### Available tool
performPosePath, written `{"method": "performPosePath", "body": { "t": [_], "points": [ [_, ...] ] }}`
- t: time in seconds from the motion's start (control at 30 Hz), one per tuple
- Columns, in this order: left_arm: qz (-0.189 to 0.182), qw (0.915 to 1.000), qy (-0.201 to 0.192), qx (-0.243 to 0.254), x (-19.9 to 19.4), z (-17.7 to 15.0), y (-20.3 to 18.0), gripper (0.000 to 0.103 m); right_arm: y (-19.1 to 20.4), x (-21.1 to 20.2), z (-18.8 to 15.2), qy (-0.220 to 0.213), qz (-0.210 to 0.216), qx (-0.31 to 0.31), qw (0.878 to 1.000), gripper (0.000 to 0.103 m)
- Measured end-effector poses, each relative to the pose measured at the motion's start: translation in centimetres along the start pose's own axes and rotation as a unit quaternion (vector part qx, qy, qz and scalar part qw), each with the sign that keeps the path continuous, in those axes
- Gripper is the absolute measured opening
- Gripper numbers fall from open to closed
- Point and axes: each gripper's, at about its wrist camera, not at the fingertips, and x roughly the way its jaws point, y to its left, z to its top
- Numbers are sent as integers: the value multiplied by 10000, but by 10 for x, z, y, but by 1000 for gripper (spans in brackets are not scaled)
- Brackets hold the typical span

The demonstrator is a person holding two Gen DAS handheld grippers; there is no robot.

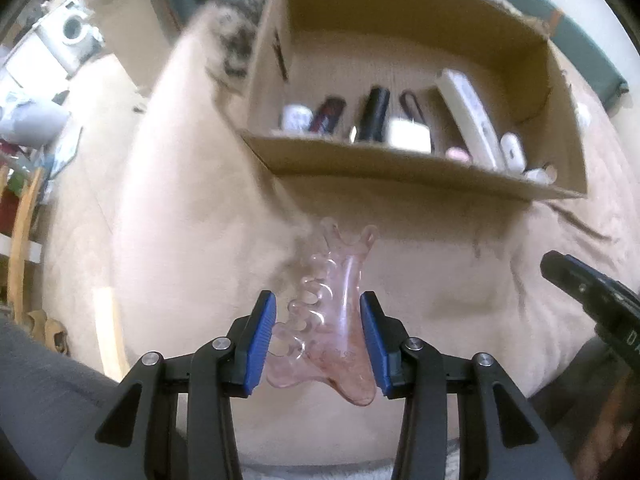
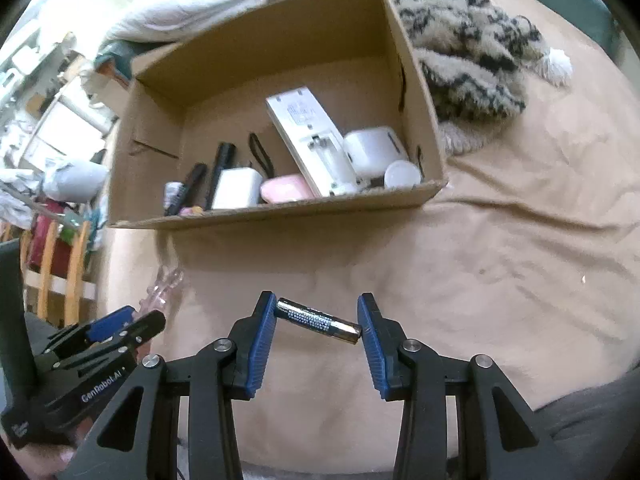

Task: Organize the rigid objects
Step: 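Carry the comb and battery into the box and open both tools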

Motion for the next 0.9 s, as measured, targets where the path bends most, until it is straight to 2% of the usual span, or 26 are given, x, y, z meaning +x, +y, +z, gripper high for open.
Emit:
{"method": "performPosePath", "body": {
  "t": [0.1,0.17,0.23,0.37,0.67,0.9],
  "points": [
    [43,9994,-347,-40,-26,-4,-3,40,-6,-17,6,-314,60,-145,9994,44],
    [122,9977,-672,-44,-40,0,2,40,3,-24,10,-591,6,-218,9980,44],
    [183,9952,-966,-39,-53,3,1,40,7,-30,16,-807,131,-216,9964,44],
    [199,9898,-1408,-17,-75,20,2,40,24,-26,33,-1068,137,-384,9934,44],
    [177,9837,-1788,39,-92,80,-8,40,29,-28,85,-1377,196,-494,9890,44],
    [240,9820,-1870,95,-78,119,-17,40,22,-2,117,-1238,343,-319,9912,44]
  ]
}}
